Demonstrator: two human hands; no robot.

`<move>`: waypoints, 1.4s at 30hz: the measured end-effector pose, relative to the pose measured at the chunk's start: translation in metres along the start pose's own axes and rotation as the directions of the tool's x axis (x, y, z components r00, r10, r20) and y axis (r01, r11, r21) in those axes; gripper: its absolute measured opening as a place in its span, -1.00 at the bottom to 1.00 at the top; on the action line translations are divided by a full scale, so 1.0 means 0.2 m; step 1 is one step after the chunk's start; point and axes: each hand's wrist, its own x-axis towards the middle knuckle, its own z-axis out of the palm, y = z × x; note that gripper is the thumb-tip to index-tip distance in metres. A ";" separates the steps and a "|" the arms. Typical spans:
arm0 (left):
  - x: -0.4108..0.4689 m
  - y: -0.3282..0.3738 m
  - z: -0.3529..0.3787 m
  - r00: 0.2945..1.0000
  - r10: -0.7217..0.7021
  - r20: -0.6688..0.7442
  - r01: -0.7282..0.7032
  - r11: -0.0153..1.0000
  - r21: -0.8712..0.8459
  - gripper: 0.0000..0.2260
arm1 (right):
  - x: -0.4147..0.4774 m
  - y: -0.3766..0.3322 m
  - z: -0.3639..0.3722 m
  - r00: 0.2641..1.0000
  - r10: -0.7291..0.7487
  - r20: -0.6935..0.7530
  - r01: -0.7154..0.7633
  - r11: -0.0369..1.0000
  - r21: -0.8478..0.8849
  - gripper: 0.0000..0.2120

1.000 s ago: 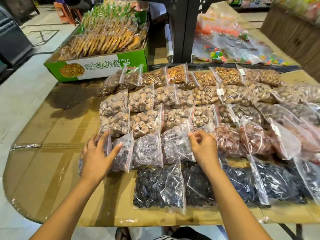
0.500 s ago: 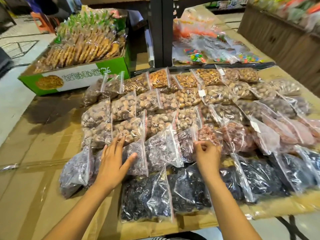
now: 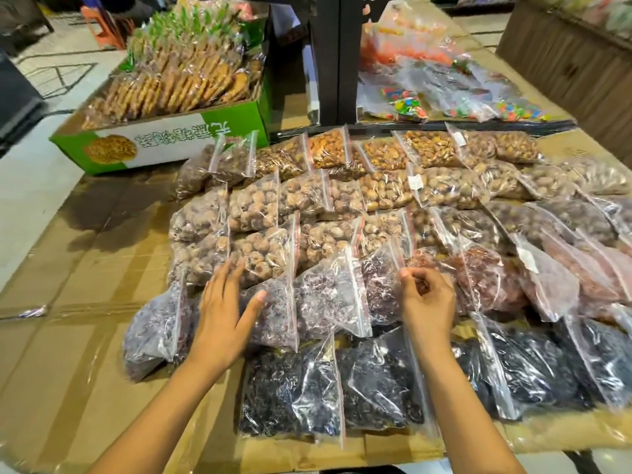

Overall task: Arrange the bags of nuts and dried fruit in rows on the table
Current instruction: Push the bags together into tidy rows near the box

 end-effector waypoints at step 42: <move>0.77 -0.54 -0.23 0.919 0.121 0.376 -0.003 0.954 -0.299 -0.54 | 0.06 -0.41 0.87 0.938 0.147 0.314 0.035 0.860 -0.508 -0.93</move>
